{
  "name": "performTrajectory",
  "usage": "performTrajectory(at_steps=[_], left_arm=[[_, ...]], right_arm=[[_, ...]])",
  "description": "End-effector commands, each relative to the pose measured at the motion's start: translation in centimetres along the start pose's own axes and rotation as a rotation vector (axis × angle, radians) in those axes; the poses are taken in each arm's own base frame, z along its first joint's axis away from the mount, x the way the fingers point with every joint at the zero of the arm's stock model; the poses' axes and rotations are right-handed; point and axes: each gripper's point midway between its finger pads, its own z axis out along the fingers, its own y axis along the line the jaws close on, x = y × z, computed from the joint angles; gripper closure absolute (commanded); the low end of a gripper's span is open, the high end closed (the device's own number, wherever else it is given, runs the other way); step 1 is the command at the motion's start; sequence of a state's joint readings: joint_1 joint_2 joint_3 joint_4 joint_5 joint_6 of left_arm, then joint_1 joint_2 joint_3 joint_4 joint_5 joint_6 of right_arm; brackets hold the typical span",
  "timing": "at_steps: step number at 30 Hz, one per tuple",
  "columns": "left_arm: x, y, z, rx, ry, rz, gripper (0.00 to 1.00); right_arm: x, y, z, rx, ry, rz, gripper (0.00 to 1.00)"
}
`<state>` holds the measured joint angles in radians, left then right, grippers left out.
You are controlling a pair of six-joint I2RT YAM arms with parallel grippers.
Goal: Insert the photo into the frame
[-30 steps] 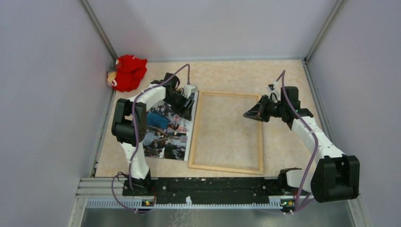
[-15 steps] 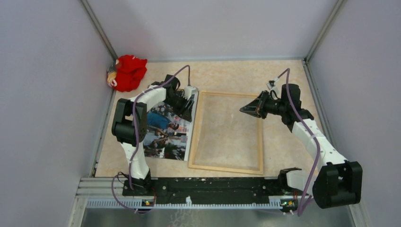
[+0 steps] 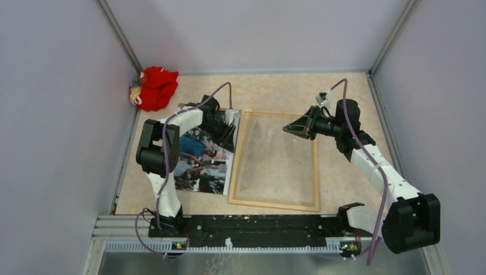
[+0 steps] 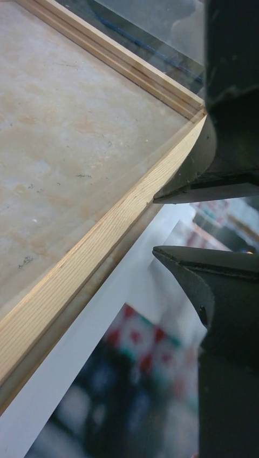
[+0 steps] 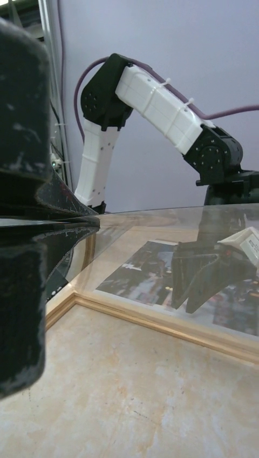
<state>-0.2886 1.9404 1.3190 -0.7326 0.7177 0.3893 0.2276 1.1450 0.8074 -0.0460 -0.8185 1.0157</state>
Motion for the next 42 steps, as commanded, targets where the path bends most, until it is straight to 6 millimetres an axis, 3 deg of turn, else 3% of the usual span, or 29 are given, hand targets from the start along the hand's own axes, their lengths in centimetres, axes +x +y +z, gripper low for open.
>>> performTrajectory(at_steps=[1,18,29,42], left_arm=[[0.0,-0.7,0.5,0.047,-0.016,-0.013,0.60],[0.4,-0.1,1.2,0.027,0.001,-0.018,0.63],[0.4,0.1,1.2,0.016,0.004,-0.018,0.65],[0.0,0.2,1.0,0.009,0.000,-0.012,0.65]], right_arm=[[-0.9,4.6,-0.7,-0.124,-0.036,-0.096,1.00],[1.5,4.0,0.0,-0.148,0.066,-0.150,1.00],[1.3,2.2,0.4,-0.066,0.076,-0.138,1.00],[0.0,-0.9,-1.9,0.059,0.030,-0.153,1.00]])
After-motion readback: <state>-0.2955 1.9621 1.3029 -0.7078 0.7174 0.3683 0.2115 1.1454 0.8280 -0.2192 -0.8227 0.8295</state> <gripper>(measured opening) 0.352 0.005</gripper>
